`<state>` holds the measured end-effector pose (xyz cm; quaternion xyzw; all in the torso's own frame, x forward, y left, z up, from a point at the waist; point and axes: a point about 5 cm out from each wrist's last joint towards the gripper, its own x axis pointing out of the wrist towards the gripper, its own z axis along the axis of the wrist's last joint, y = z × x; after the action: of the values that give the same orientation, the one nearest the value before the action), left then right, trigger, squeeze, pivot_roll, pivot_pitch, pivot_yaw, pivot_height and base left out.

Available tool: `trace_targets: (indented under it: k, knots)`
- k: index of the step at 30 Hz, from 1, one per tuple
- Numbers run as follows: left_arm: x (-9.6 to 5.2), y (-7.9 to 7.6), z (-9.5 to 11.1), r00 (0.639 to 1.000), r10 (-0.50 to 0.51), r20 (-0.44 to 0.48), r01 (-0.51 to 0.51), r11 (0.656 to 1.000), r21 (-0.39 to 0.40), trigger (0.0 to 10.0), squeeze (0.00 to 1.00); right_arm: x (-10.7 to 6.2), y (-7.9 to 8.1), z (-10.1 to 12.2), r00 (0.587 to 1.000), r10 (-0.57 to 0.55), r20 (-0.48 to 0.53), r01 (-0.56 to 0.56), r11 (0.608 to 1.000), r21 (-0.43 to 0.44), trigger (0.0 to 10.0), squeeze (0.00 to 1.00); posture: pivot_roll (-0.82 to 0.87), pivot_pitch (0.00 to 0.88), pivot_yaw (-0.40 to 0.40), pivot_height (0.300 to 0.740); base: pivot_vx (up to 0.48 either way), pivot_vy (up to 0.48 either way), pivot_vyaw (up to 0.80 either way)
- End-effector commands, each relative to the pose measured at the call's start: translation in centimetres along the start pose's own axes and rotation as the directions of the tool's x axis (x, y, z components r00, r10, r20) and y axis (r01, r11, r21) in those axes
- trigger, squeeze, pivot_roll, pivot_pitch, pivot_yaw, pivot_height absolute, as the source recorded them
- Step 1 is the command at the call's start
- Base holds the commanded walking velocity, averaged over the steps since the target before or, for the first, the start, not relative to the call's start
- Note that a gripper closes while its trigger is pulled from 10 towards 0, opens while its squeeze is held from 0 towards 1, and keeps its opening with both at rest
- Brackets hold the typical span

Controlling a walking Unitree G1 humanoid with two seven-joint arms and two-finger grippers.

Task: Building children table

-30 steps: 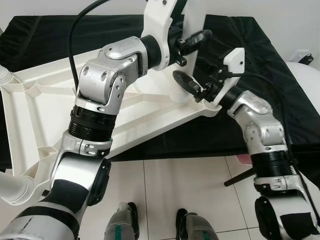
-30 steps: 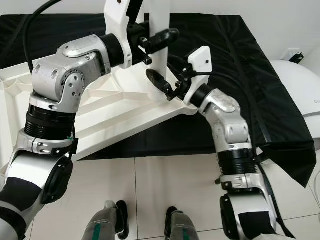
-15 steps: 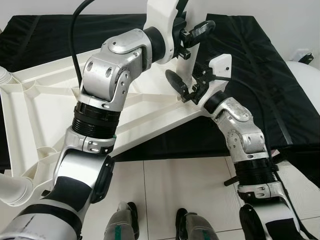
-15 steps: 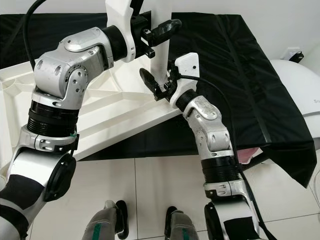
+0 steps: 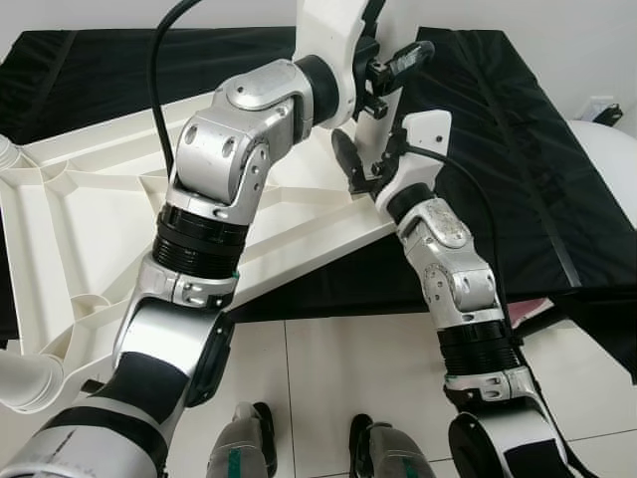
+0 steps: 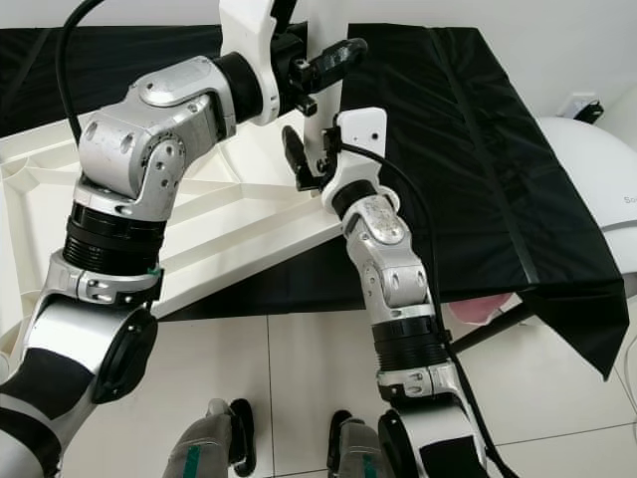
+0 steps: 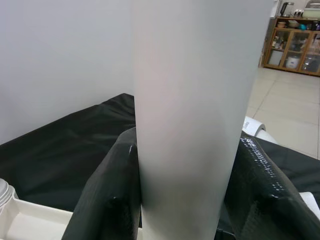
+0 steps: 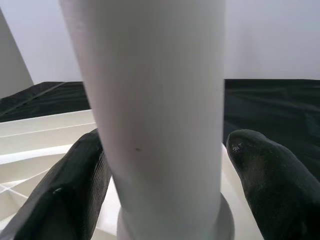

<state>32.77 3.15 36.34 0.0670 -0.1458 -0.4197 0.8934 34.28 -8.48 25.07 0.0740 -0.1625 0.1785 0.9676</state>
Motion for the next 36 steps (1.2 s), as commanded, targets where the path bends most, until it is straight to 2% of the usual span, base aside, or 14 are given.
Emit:
trace_targets:
  k: [1, 12, 20, 21, 22, 23, 24, 25, 28, 29, 36]
  knots:
    - [0.2, -0.9, 1.0, 0.999, -0.023, 0.040, 0.021, 0.999, 0.045, 10.0, 0.00, 0.2, 0.0, 0.4, 1.000, -0.015, 0.007, 0.015, 1.000, -0.001, 10.0, 0.00, -0.07, 0.170, -0.040, 0.740, 0.000, 0.000, 0.00]
    - [0.4, -1.8, 0.8, 0.998, -0.047, 0.035, 0.045, 0.998, 0.045, 10.0, 0.00, 0.4, 0.7, 1.4, 0.999, 0.008, 0.034, -0.005, 0.997, -0.071, 10.0, 0.00, -0.07, 0.164, -0.042, 0.740, 0.000, 0.000, 0.00]
    - [0.5, -2.1, 0.7, 0.998, -0.058, 0.036, 0.056, 0.997, 0.044, 10.0, 0.00, 0.4, 1.0, 1.5, 0.999, 0.019, 0.033, -0.016, 0.997, -0.081, 10.0, 0.00, -0.07, 0.150, -0.045, 0.740, 0.000, 0.000, 0.00]
    - [0.5, -2.1, 0.7, 0.998, -0.059, 0.036, 0.057, 0.997, 0.045, 10.0, 0.00, 0.4, 1.0, 1.6, 0.999, 0.020, 0.035, -0.017, 0.996, -0.085, 6.3, 0.00, -0.07, 0.148, -0.045, 0.740, 0.000, 0.000, 0.00]
    - [0.5, -2.1, 0.6, 0.998, -0.060, 0.035, 0.058, 0.997, 0.045, 10.0, 0.00, 0.4, 1.0, 1.7, 0.999, 0.021, 0.037, -0.017, 0.996, -0.087, 6.3, 0.00, -0.07, 0.148, -0.045, 0.740, 0.000, 0.000, 0.00]
    - [0.5, -2.1, 0.6, 0.998, -0.061, 0.035, 0.059, 0.997, 0.047, 10.0, 0.00, 0.4, 1.0, 1.8, 0.999, 0.020, 0.038, -0.016, 0.996, -0.089, 7.5, 0.00, -0.07, 0.148, -0.045, 0.740, 0.000, 0.000, 0.00]
    - [0.5, -2.1, 0.6, 0.998, -0.061, 0.035, 0.059, 0.997, 0.047, 10.0, 0.00, 0.4, 1.0, 1.8, 0.999, 0.020, 0.038, -0.016, 0.996, -0.089, 7.5, 0.00, -0.07, 0.148, -0.045, 0.740, 0.000, 0.000, 0.00]
    - [0.4, -2.2, 0.6, 0.997, -0.062, 0.035, 0.060, 0.997, 0.048, 10.0, 0.00, 0.4, 0.9, 1.8, 0.999, 0.018, 0.039, -0.015, 0.996, -0.092, 6.7, 0.00, -0.08, 0.147, -0.044, 0.740, 0.000, 0.000, 0.00]
    - [0.4, -2.2, 0.6, 0.997, -0.063, 0.035, 0.061, 0.997, 0.048, 10.0, 0.00, 0.4, 0.9, 1.9, 0.999, 0.017, 0.039, -0.013, 0.995, -0.095, 7.2, 0.00, -0.08, 0.147, -0.044, 0.740, 0.000, 0.000, 0.00]
    - [0.4, -2.2, 0.6, 0.998, -0.062, 0.033, 0.060, 0.997, 0.053, 10.0, 0.00, 0.3, 0.9, 2.0, 0.999, 0.014, 0.041, -0.009, 0.995, -0.100, 10.0, 0.00, -0.08, 0.149, -0.046, 0.740, 0.000, 0.000, 0.00]
    - [0.4, -2.2, 0.6, 0.998, -0.057, 0.024, 0.055, 0.996, 0.064, 10.0, 0.00, 0.2, 0.8, 2.6, 0.999, 0.006, 0.050, -0.001, 0.994, -0.112, 10.0, 0.00, -0.08, 0.152, -0.046, 0.740, 0.000, 0.000, 0.00]
